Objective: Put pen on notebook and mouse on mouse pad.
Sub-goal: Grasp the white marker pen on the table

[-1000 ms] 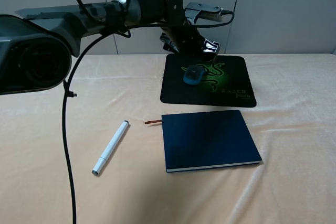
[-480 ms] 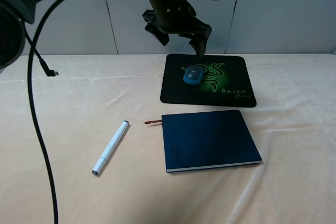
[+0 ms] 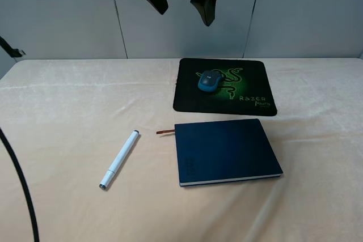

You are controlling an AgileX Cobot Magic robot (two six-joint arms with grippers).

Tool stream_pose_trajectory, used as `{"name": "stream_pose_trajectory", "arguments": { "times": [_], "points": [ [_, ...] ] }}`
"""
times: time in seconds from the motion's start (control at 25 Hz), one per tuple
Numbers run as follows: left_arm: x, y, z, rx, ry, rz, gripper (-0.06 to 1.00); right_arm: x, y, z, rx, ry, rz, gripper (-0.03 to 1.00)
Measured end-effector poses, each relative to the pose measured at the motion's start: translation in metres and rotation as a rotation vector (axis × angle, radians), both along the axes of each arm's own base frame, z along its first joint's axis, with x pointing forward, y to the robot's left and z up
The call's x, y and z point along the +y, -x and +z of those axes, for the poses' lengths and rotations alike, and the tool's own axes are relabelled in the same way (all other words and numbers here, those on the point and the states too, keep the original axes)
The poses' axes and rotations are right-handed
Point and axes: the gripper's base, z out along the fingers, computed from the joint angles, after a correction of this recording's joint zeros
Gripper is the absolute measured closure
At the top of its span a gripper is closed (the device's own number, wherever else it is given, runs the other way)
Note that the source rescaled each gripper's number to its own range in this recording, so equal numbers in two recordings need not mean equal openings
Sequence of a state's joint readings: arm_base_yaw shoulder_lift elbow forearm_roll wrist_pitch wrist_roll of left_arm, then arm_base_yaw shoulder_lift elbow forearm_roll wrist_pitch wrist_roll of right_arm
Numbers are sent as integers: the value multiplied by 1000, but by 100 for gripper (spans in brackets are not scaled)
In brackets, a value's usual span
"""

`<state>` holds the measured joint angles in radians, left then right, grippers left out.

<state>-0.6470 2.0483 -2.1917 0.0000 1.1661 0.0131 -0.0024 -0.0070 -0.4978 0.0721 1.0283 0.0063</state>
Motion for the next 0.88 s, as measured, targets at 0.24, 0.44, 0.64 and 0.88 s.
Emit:
{"name": "stream_pose_trajectory", "arguments": {
  "times": [0.24, 0.44, 0.64, 0.88],
  "points": [
    [30, 40, 36, -21, 18, 2, -5, 0, 0, 0, 0, 0, 0, -3],
    [65, 86, 49, -8, 8, 3, -5, 0, 0, 0, 0, 0, 0, -3],
    [97, 129, 60, -22, 19, 3, -5, 0, 0, 0, 0, 0, 0, -3],
    [145, 191, 66, -67, 52, 1, -6, 0, 0, 0, 0, 0, 0, -3]
  ]
}}
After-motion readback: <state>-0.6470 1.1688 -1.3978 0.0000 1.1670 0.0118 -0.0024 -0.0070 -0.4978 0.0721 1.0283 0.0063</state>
